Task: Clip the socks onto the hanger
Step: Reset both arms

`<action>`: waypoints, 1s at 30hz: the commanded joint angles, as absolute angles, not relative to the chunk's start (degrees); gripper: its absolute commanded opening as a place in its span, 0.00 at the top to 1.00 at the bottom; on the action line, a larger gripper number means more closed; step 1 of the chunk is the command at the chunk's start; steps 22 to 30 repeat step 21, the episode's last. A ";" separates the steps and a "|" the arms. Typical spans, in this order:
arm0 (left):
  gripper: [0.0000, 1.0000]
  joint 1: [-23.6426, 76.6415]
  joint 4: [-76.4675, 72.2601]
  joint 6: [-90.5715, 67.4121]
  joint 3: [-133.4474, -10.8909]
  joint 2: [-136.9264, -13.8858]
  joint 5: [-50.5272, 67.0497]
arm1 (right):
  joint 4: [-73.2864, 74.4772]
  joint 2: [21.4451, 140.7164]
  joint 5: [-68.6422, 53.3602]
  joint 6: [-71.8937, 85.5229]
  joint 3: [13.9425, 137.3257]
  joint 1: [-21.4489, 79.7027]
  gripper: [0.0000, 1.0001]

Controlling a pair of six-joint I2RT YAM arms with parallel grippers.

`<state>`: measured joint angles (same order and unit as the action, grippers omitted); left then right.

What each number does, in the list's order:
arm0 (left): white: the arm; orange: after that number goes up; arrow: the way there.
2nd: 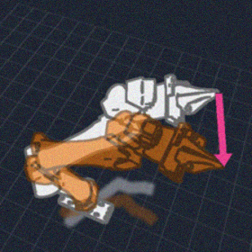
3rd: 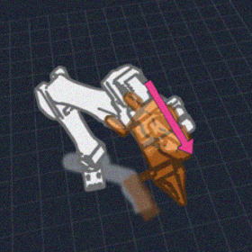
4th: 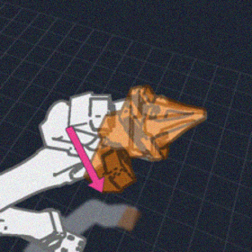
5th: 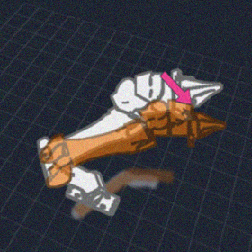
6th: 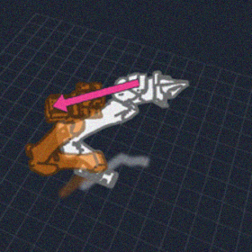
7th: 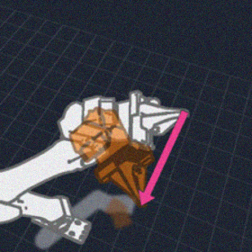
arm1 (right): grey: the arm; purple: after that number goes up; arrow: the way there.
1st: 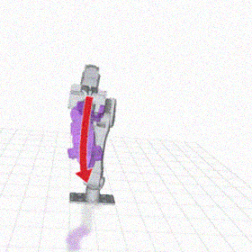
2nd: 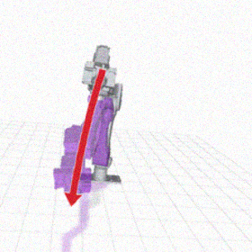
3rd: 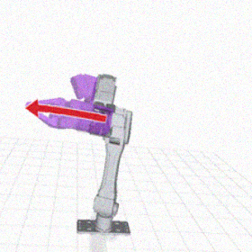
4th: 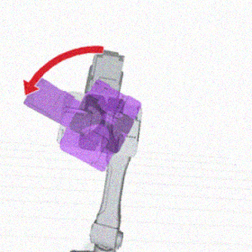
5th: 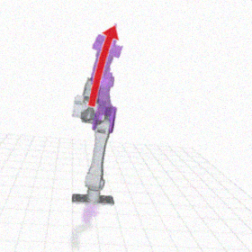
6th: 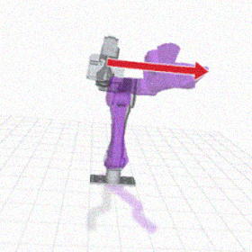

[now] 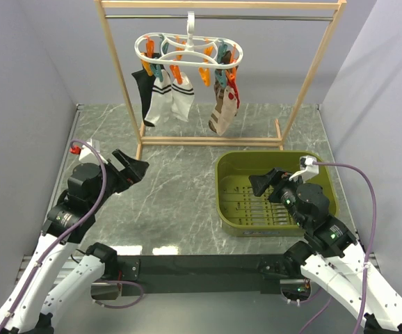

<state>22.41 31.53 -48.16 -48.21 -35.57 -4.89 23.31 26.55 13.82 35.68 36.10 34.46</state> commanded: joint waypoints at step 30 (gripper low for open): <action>0.01 22.15 29.62 -44.82 -49.92 -34.54 -3.07 | 23.38 30.59 14.15 28.65 43.33 34.28 0.05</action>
